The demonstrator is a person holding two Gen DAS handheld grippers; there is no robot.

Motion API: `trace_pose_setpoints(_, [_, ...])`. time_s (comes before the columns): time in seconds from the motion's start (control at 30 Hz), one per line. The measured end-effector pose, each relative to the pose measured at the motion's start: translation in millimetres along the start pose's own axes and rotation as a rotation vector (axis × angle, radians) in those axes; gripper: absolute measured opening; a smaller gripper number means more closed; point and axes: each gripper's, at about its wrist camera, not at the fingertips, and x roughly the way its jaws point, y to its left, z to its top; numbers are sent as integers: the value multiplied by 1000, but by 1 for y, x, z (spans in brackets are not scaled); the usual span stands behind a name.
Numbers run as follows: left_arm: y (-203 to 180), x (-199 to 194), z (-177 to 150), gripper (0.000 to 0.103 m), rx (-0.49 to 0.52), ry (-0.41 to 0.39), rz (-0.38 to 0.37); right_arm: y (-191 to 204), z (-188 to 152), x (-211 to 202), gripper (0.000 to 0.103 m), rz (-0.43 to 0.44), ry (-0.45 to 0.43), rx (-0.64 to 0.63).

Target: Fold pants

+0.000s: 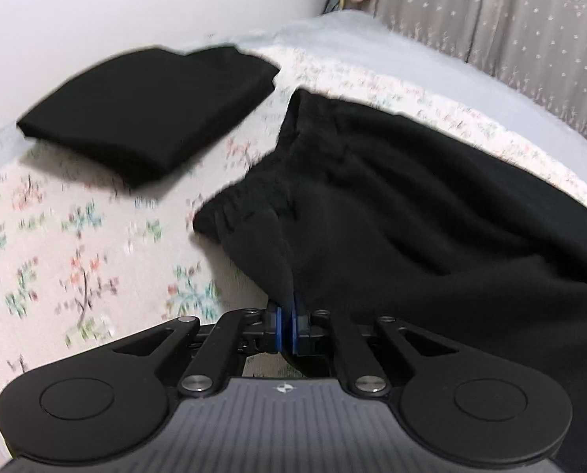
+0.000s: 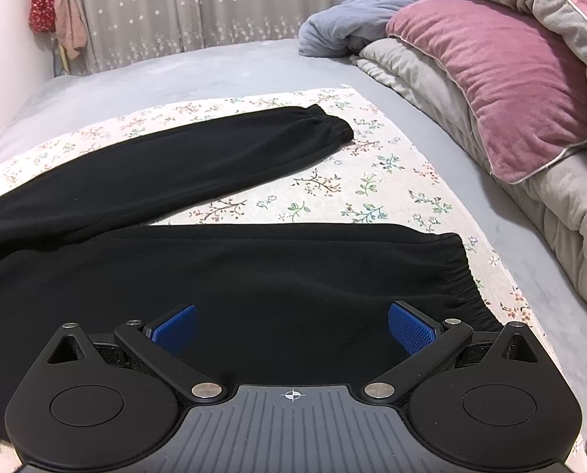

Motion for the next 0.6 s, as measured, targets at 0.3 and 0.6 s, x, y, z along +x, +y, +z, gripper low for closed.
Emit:
trace_pose_setpoints(0.3, [-1, -24, 14, 47, -14, 31, -25, -8, 2, -3, 103, 17, -6, 37])
trace_pose_setpoints(0.6, [-21, -77, 40, 70, 27, -48, -71, -11, 3, -1, 103, 51, 12, 102])
